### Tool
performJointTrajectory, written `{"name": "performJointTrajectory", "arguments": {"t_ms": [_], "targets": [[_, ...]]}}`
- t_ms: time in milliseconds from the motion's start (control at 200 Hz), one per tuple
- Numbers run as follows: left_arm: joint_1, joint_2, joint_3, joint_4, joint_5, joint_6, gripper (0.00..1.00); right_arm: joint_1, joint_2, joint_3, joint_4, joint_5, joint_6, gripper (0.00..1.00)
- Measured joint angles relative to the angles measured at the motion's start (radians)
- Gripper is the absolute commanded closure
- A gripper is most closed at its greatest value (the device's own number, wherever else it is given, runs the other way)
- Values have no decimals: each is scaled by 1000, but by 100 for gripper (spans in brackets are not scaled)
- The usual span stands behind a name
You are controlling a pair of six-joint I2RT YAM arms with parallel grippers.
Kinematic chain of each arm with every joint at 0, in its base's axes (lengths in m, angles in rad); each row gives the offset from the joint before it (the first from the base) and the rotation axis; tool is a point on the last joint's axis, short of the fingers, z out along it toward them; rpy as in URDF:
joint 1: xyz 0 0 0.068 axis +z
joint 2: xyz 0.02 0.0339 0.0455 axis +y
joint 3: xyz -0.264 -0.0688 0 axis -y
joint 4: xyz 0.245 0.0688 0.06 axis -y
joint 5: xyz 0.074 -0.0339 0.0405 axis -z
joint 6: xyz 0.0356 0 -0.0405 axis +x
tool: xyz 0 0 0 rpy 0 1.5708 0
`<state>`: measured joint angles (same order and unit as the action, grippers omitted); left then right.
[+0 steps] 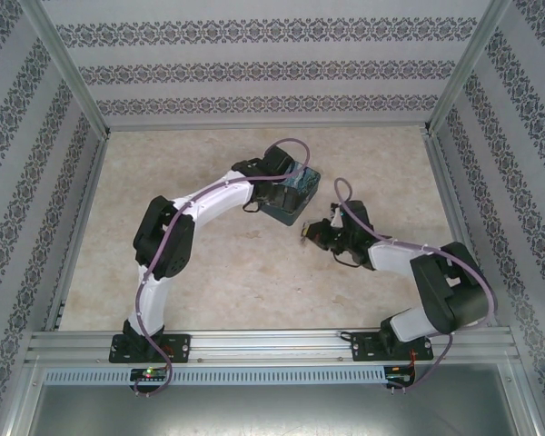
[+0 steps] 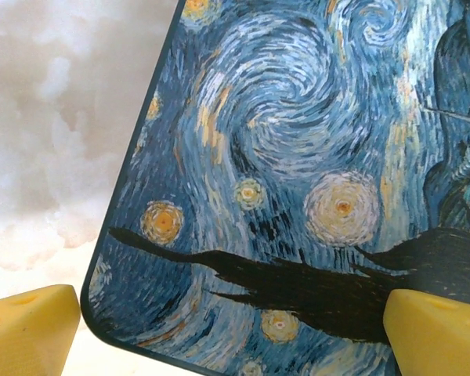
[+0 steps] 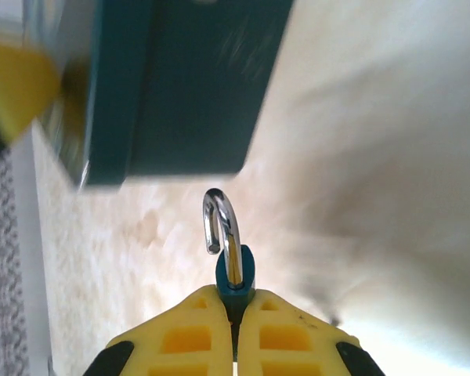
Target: Unlock the padlock with the key
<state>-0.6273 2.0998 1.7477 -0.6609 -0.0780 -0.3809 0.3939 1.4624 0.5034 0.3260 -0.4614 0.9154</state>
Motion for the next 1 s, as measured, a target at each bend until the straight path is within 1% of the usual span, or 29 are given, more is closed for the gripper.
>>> {"name": "performJointTrajectory", "arguments": {"t_ms": [190,340,470,615,675,695,744,839,904,999], "targets": [[51,7,47,-65,52,4,0,220,-3,8,10,55,39,100],[108,-19,41,-86,77,3,0,367,113,116,37,85,67,100],[160,-102,-20,-87,86,2,0,431,233,198,98,87,97,100],[212,-212,-112,-84,105,-4,0,427,302,208,127,91,114,100],[226,-244,-146,-82,109,-6,0,419,306,202,128,95,115,91],[230,-254,-158,-80,111,-8,0,414,305,198,132,95,115,86],[236,-274,-187,-74,116,-10,0,400,300,184,137,99,123,72],[239,-303,-238,-68,128,-13,0,362,270,132,139,103,128,53],[242,-322,-272,-60,134,-15,0,335,216,104,136,101,126,44],[255,-357,-315,-54,140,-16,0,289,107,55,108,104,108,33]]}}
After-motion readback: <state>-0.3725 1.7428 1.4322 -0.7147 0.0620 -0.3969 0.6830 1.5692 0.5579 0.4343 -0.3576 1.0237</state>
